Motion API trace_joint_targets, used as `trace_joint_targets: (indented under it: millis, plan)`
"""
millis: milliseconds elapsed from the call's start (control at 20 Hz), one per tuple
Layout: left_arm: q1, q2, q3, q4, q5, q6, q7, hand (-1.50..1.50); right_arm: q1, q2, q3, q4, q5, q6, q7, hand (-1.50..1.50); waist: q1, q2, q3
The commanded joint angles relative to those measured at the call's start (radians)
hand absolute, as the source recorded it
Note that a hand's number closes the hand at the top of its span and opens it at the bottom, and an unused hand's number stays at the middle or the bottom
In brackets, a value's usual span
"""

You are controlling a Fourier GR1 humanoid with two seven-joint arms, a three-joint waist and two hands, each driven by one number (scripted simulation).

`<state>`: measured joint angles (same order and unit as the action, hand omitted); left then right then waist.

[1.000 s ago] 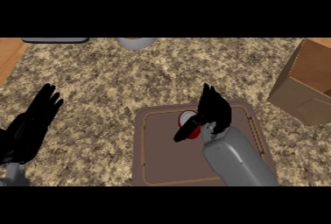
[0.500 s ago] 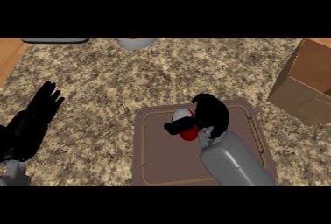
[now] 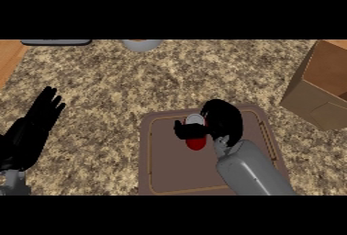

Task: Pick the can from the tray and place it in the cardboard box

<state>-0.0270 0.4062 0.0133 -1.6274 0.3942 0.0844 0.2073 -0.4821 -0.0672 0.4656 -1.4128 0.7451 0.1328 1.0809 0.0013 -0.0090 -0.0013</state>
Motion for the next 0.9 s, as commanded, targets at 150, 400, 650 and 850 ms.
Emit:
trace_joint_targets:
  millis: [150, 400, 650, 850]
  plan:
    - [0.026, -0.019, -0.011, 0.006, -0.01, -0.005, -0.023, 0.0, 0.097, -0.225, 0.205, -0.139, -0.11, 0.242, -0.473, 1.5, -0.005, 0.005, 0.002]
    - [0.035, 0.005, 0.023, -0.019, 0.005, -0.01, 0.018, 0.0, 0.162, -0.481, 0.127, -0.246, -0.089, 0.231, -0.707, 1.5, -0.007, 0.006, 0.002]
    - [-0.018, -0.014, 0.047, 0.04, -0.005, -0.031, 0.002, 0.0, 0.258, -0.535, 0.068, -0.419, -0.025, 0.159, -0.746, 1.5, -0.013, 0.006, 0.001]
    - [-0.012, 0.005, 0.073, 0.051, -0.013, -0.049, -0.006, 0.0, 0.34, -0.58, 0.019, -0.59, -0.03, 0.128, -0.783, 1.5, -0.02, 0.005, 0.001]
